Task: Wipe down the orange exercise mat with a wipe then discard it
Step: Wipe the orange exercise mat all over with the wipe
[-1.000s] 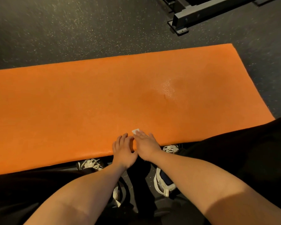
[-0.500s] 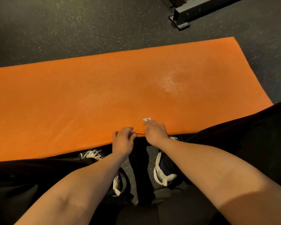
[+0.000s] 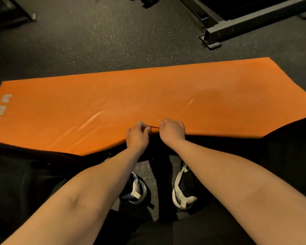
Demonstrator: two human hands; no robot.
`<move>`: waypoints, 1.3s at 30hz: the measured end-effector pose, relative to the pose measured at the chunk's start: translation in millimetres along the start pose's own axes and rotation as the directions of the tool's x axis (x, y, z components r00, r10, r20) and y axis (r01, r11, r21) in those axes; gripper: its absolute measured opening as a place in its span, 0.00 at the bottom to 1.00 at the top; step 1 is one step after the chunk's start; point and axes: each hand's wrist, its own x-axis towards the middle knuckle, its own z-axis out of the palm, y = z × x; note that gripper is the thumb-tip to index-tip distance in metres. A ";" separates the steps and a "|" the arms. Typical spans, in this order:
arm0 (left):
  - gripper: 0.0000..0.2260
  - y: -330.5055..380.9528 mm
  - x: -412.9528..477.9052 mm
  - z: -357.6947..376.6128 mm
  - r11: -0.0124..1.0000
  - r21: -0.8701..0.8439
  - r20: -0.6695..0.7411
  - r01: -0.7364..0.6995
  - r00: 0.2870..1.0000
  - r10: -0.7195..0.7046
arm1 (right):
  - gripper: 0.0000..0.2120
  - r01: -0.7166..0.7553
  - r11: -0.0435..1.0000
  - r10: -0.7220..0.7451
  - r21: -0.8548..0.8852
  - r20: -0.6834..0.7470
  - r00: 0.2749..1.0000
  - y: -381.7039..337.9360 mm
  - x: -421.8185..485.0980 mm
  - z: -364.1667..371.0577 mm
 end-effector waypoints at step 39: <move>0.18 -69.9 87.1 6.2 0.830 0.533 0.178 -0.164 0.981 0.079 | 0.24 -0.053 0.985 0.001 0.164 0.300 0.954 -28.3 84.1 83.1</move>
